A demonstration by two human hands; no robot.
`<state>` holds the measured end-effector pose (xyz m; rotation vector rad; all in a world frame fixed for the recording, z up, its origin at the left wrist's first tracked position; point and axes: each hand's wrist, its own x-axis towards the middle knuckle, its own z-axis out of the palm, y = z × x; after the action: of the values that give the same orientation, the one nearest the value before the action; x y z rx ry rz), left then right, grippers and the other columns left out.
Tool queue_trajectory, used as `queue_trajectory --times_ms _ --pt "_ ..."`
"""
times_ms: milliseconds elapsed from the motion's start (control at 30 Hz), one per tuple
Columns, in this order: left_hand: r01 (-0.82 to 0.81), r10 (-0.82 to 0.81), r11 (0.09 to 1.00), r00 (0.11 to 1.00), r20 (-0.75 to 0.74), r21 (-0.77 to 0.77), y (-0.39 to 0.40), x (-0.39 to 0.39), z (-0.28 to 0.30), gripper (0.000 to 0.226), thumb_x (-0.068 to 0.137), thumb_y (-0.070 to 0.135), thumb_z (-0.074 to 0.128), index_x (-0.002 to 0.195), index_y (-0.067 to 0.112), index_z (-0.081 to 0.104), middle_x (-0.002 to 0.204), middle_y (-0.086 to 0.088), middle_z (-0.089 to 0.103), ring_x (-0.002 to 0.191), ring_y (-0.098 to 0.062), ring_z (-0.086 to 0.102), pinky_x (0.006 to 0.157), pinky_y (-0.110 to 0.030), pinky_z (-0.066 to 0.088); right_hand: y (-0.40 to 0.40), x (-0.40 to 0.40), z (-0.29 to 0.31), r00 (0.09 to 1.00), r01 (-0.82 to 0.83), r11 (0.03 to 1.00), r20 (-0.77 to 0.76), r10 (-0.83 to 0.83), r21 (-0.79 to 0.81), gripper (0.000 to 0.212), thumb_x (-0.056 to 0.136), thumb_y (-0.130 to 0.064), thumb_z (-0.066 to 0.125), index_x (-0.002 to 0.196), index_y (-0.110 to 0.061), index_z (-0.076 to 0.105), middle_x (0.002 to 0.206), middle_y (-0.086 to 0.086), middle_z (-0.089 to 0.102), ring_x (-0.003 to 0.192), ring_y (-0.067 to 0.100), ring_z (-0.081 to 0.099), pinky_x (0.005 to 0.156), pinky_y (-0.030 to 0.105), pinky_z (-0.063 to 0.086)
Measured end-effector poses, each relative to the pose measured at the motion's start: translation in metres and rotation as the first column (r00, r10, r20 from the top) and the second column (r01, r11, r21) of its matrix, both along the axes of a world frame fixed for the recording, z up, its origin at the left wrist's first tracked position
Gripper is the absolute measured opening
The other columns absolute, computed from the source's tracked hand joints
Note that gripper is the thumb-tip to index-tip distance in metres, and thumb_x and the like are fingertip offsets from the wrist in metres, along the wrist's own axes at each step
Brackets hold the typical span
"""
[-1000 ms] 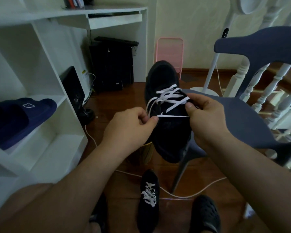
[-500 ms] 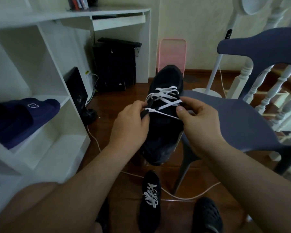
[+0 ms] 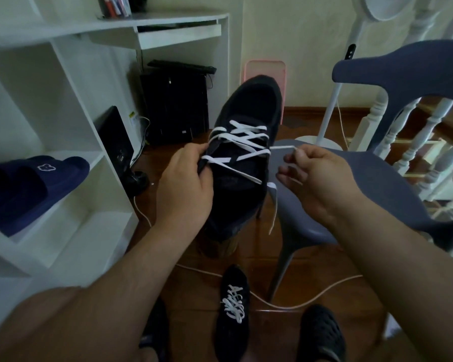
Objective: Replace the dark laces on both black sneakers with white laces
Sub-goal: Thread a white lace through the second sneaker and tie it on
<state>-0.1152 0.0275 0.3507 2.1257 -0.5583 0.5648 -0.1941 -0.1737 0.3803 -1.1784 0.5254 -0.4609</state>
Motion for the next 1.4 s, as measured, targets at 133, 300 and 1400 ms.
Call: queue_trajectory --times_ms 133,300,1400 --pt "-0.045 0.045 0.999 0.999 0.0 -0.029 0.003 0.0 0.001 0.023 0.104 0.016 0.057 0.127 0.018 0.06 0.109 0.017 0.053 0.098 0.0 0.049 0.075 -0.012 0.037 -0.029 0.001 0.011 0.988 -0.057 0.848 0.152 -0.028 0.527 0.031 0.11 -0.018 0.04 0.135 -0.011 0.057 0.114 0.006 0.078 0.112 0.029 0.071 0.1 0.05 0.053" --pt "-0.022 0.022 1.0 1.0 0.013 0.003 0.001 -0.001 -0.005 0.018 0.103 0.017 0.059 0.12 0.019 0.06 0.108 0.015 0.056 0.095 0.001 0.051 0.07 -0.009 0.037 -0.016 -0.004 0.025 0.963 -0.241 0.968 0.138 0.23 0.075 0.016 0.109 -0.02 0.045 0.1 -0.02 0.059 0.072 -0.002 0.061 0.068 0.014 0.063 0.095 0.051 0.056" --pt "-0.134 0.108 0.989 0.946 0.304 0.065 0.009 0.0 0.001 0.028 0.081 0.007 0.081 0.096 0.015 0.058 0.085 -0.002 0.066 0.077 -0.024 0.064 0.062 -0.008 0.021 -0.036 -0.007 -0.005 0.754 -0.656 0.173 -0.632 0.179 -0.734 0.023 0.103 -0.036 0.059 0.093 -0.02 0.072 0.078 -0.005 0.067 0.069 0.009 0.059 0.066 0.029 0.05"
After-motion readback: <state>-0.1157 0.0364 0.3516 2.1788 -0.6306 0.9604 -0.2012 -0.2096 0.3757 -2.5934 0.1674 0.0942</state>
